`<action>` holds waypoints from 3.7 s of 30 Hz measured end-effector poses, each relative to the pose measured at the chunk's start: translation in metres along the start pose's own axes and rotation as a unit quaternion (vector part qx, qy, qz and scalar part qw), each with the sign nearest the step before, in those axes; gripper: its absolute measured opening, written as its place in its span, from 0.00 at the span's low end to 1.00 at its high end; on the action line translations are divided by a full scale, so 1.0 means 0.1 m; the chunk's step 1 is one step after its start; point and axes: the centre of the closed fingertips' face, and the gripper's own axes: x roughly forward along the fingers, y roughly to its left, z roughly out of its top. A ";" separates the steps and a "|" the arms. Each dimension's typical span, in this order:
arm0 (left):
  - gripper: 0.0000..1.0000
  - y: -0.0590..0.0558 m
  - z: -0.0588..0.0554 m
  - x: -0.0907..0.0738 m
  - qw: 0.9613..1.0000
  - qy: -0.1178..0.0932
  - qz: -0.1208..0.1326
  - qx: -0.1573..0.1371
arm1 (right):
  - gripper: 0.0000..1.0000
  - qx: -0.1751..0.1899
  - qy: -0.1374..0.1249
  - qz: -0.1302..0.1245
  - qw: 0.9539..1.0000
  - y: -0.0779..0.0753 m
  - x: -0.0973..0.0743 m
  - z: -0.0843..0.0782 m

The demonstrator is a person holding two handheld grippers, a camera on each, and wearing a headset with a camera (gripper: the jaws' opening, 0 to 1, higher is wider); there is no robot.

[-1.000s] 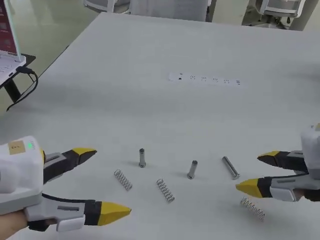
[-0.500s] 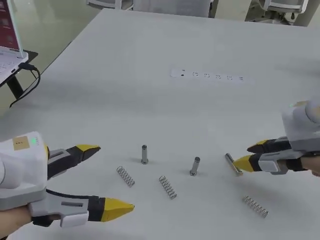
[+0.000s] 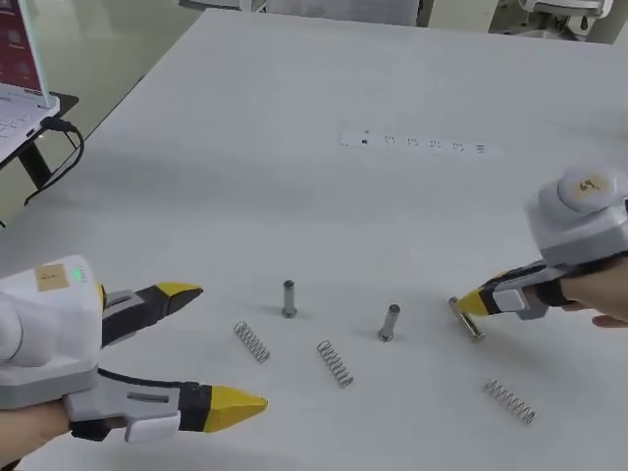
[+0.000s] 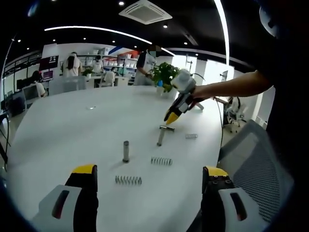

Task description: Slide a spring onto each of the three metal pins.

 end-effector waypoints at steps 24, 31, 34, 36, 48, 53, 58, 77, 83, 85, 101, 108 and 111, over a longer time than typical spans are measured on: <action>0.86 0.09 -0.01 -0.03 1.000 -0.001 0.016 -0.009 | 0.07 0.009 0.074 -0.016 0.997 -0.03 0.23 -0.10; 0.86 0.10 -0.01 -0.04 1.000 -0.002 0.020 -0.011 | 0.06 0.025 0.079 -0.025 0.996 -0.04 0.20 -0.10; 0.85 0.09 -0.03 -0.03 1.000 0.002 0.017 -0.010 | 0.05 0.034 0.078 -0.030 0.996 -0.04 0.19 -0.10; 0.85 0.09 -0.03 -0.03 1.000 0.003 0.016 -0.010 | 0.05 0.041 0.076 -0.033 0.996 -0.05 0.18 -0.10; 0.85 0.09 0.00 -0.04 1.000 0.001 0.017 -0.009 | 0.04 0.032 0.048 -0.036 0.998 -0.05 0.06 -0.13; 0.85 0.06 -0.01 -0.02 1.000 0.003 0.014 -0.006 | 0.04 0.032 0.030 -0.033 0.998 -0.04 0.00 -0.13; 0.84 0.04 -0.01 -0.03 1.000 0.003 0.015 -0.005 | 0.04 0.025 0.014 -0.035 0.999 -0.04 -0.07 -0.18; 0.84 0.02 0.02 0.01 1.000 -0.001 0.015 0.001 | 0.04 0.053 -0.075 -0.050 0.995 -0.03 -0.25 -0.22; 0.83 0.01 0.04 0.02 1.000 -0.003 0.017 0.002 | 0.04 0.057 -0.085 -0.053 0.993 -0.04 -0.27 -0.21; 0.83 0.01 0.05 0.02 1.000 -0.004 0.016 0.000 | 0.04 0.056 -0.091 -0.052 0.993 -0.04 -0.28 -0.20; 0.82 0.01 0.09 0.03 1.000 -0.013 0.021 0.001 | 0.04 0.031 -0.111 -0.060 0.991 0.00 -0.33 -0.18; 0.82 0.00 0.07 0.03 1.000 -0.011 0.020 -0.001 | 0.05 0.009 -0.114 -0.066 0.991 0.03 -0.36 -0.23; 0.82 0.00 0.06 0.03 1.000 -0.010 0.021 -0.002 | 0.05 0.001 -0.114 -0.068 0.991 0.03 -0.37 -0.25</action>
